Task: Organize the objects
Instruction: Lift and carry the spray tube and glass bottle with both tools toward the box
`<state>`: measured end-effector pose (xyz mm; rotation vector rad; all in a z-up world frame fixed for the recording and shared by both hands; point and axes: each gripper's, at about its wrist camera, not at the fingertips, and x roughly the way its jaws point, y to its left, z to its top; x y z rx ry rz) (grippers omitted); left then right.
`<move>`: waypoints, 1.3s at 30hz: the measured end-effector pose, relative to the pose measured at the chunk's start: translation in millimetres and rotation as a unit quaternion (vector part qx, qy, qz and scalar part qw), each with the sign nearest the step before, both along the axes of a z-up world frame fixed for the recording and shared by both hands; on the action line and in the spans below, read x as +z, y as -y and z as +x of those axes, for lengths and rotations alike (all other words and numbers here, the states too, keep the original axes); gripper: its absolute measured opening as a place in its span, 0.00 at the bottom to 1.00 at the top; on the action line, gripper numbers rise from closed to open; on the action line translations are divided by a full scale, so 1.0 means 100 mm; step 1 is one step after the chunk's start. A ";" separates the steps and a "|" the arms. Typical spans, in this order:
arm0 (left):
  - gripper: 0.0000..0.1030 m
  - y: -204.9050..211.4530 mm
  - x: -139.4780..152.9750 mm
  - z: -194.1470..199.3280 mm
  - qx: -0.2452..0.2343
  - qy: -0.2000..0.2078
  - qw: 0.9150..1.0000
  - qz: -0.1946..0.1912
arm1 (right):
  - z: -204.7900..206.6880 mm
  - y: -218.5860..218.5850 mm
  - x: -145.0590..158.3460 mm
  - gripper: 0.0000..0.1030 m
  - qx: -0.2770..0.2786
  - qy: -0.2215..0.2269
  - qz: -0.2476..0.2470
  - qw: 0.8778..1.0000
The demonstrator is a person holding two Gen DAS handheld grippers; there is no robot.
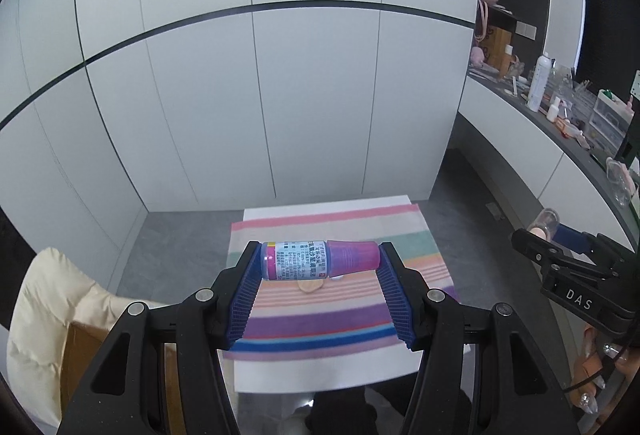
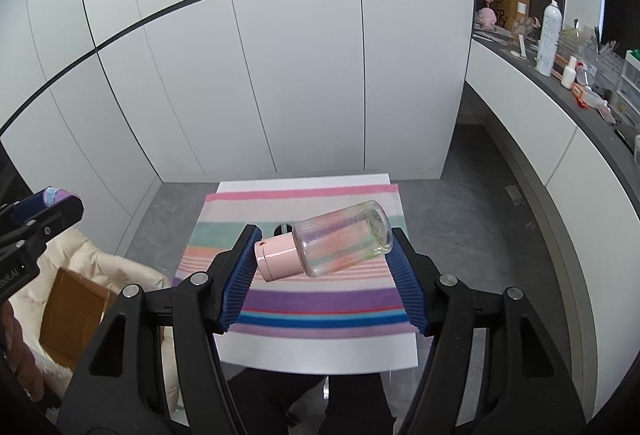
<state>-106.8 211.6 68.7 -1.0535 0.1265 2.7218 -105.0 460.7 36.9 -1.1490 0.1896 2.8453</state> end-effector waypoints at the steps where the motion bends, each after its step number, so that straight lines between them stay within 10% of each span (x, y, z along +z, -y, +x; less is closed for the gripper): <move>1: 0.57 0.03 -0.02 0.07 -0.001 0.002 1.000 0.001 | 0.07 0.02 -0.02 0.64 0.000 0.000 0.000 1.000; 26: 0.57 0.60 -1.02 1.12 -0.004 0.072 0.997 -0.025 | 1.73 0.24 -0.84 0.64 -0.023 0.062 -0.037 0.997; 39: 0.57 0.72 -1.06 1.22 -0.005 0.077 0.997 -0.009 | 2.05 0.18 -0.98 0.64 -0.032 0.079 -0.052 0.995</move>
